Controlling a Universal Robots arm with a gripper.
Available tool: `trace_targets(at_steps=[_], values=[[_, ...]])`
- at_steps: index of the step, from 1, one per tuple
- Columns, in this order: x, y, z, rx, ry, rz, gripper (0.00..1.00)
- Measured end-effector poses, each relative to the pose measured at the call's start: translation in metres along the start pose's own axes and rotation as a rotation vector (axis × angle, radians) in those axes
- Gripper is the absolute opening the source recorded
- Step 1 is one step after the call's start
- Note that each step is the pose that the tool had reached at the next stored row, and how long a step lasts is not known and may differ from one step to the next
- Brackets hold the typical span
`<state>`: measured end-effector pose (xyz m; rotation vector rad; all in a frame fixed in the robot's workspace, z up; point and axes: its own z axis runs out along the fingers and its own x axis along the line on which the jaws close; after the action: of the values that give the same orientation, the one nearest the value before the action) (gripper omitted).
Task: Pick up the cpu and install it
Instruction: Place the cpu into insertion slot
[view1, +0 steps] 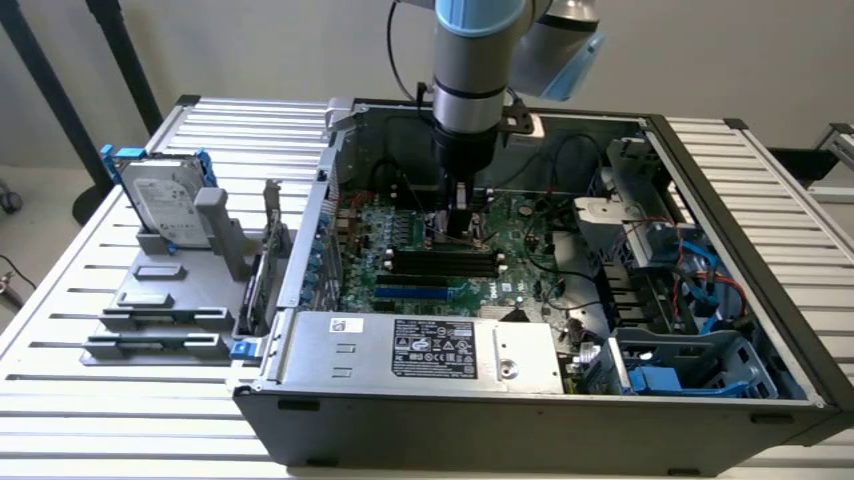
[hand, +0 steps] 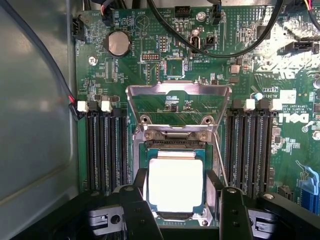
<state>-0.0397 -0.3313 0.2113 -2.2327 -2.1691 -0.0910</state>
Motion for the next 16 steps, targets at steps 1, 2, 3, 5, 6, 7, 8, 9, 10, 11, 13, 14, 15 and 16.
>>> trace_targets(at_steps=[1,2,3,5,6,7,8,9,10,11,13,14,15,16], values=[[0.0000,-0.0001,0.0006,-0.0001,-0.0002,0.000,0.55],[0.0000,-0.0002,0.0011,-0.0005,-0.0003,0.000,0.55],[0.0000,-0.0004,0.0015,-0.0013,-0.0005,0.000,0.55],[0.0000,-0.0008,0.0023,-0.0035,-0.0005,0.000,0.55],[0.0000,-0.0010,0.0028,-0.0042,-0.0003,0.000,0.55],[0.0000,-0.0012,0.0033,-0.0047,-0.0002,0.000,0.55],[-0.0001,-0.0013,0.0038,-0.0048,-0.0003,0.000,0.55],[-0.0001,-0.0015,0.0042,-0.0048,-0.0005,0.000,0.55],[-0.0002,-0.0016,0.0046,-0.0048,-0.0006,0.000,0.55],[-0.0002,-0.0017,0.0050,-0.0048,-0.0007,0.000,0.55],[-0.0002,-0.0017,0.0056,-0.0050,-0.0007,0.000,0.55],[-0.0001,-0.0017,0.0060,-0.0051,-0.0007,0.000,0.55],[-0.0002,-0.0017,0.0063,-0.0051,-0.0009,0.000,0.55],[-0.0002,-0.0017,0.0067,-0.0051,-0.0009,0.000,0.55]])
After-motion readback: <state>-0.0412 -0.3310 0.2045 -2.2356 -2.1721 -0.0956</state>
